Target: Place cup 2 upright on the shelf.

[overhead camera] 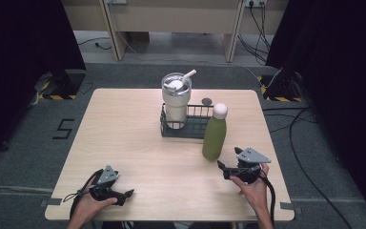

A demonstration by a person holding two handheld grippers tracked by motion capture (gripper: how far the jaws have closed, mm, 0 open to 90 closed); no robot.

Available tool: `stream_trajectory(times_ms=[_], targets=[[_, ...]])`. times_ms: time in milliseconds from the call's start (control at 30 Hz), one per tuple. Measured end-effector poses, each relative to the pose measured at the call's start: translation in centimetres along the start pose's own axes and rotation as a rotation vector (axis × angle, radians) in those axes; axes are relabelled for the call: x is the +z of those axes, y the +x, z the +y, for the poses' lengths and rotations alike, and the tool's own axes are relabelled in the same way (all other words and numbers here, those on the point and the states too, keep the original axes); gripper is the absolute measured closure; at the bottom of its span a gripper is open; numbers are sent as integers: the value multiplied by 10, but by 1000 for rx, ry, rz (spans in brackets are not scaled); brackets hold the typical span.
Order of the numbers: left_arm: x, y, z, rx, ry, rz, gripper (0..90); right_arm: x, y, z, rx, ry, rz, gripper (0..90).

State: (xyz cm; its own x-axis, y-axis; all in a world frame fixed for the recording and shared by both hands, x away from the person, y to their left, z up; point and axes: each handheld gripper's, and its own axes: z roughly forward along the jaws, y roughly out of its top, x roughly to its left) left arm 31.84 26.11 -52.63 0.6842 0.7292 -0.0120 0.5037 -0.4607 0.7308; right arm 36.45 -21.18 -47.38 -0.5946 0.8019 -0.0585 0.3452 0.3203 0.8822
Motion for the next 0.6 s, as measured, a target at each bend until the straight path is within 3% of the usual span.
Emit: stream_trajectory(times_ms=[600], targets=[[1,0,1,-9,4,0,0,33,-2,15,9,-44,5,150]])
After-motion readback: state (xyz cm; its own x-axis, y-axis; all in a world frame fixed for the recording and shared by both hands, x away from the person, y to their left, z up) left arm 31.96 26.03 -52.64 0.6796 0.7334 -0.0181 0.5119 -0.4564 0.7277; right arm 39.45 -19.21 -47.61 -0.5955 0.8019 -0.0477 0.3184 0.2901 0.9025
